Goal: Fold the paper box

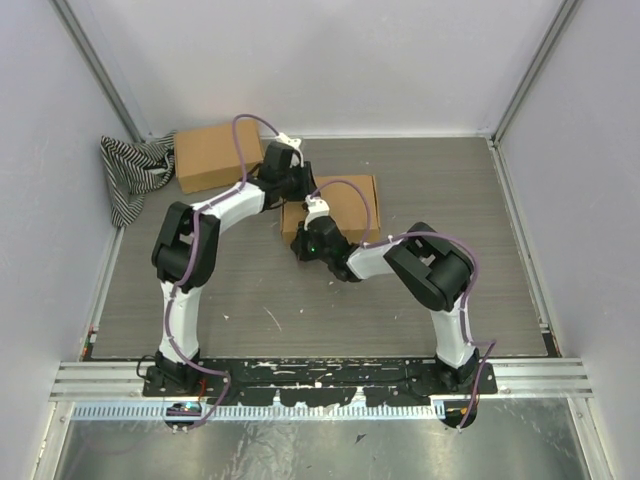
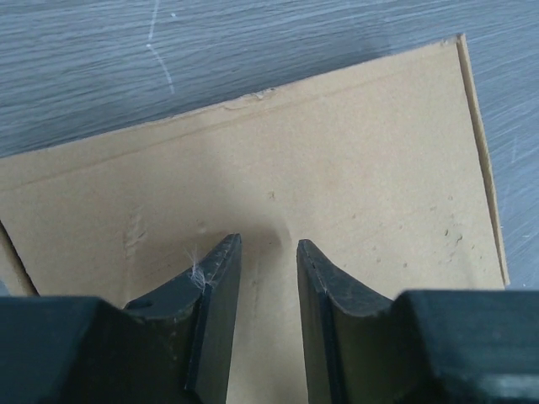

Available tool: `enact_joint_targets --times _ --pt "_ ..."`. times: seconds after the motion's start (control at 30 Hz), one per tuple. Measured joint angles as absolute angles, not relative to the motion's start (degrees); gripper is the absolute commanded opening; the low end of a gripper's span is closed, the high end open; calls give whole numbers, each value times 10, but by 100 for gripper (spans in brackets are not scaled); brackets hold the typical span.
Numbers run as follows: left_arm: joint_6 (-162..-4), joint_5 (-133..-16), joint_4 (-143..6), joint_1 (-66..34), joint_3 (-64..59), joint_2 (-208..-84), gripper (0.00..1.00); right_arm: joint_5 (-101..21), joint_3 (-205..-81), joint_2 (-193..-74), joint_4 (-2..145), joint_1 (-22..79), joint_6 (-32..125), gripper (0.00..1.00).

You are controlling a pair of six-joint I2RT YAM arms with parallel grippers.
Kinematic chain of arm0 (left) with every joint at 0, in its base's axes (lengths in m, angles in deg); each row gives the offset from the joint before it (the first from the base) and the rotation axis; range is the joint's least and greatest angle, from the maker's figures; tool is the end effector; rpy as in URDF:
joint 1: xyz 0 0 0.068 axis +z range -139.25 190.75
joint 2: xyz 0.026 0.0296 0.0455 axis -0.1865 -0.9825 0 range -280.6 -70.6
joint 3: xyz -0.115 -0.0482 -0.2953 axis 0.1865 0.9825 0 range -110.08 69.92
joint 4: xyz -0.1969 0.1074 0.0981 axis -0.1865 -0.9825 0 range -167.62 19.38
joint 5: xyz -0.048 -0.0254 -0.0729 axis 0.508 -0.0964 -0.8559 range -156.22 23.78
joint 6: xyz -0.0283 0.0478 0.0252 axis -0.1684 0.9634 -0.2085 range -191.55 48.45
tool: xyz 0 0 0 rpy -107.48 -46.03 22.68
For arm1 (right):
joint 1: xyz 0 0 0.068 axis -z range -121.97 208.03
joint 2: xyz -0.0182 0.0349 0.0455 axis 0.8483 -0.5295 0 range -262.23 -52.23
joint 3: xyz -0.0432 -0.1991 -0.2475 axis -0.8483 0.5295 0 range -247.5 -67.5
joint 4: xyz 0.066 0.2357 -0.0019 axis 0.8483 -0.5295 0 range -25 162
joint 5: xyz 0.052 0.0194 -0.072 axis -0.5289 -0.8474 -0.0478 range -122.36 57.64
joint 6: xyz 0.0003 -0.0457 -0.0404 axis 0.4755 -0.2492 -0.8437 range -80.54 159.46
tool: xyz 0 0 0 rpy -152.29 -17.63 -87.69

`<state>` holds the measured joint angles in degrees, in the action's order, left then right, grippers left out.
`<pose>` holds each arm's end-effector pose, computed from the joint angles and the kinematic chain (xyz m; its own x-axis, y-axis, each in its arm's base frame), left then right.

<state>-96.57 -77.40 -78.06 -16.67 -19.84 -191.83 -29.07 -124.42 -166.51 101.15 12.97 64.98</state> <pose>0.4395 -0.2380 0.2392 -0.7529 -0.0768 -0.6536 0.2949 0.8485 -0.4394 0.3035 0.3005 0.1836 -0.5903 0.0175 -0.8070 -0.4616 0.8128 0.3552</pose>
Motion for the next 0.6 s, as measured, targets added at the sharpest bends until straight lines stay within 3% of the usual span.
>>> enact_joint_targets --times 0.13,0.33,0.6 --pt "-971 -788 -729 -172 -168 -1915 40 -270 -1244 -1679 1046 128 662 6" --pt "-967 -788 -711 -183 -144 -1898 48 -269 -1204 -1644 1049 126 660 6" --pt "-957 -761 -851 -201 -180 -1870 53 -253 -1121 -1372 915 130 630 3"
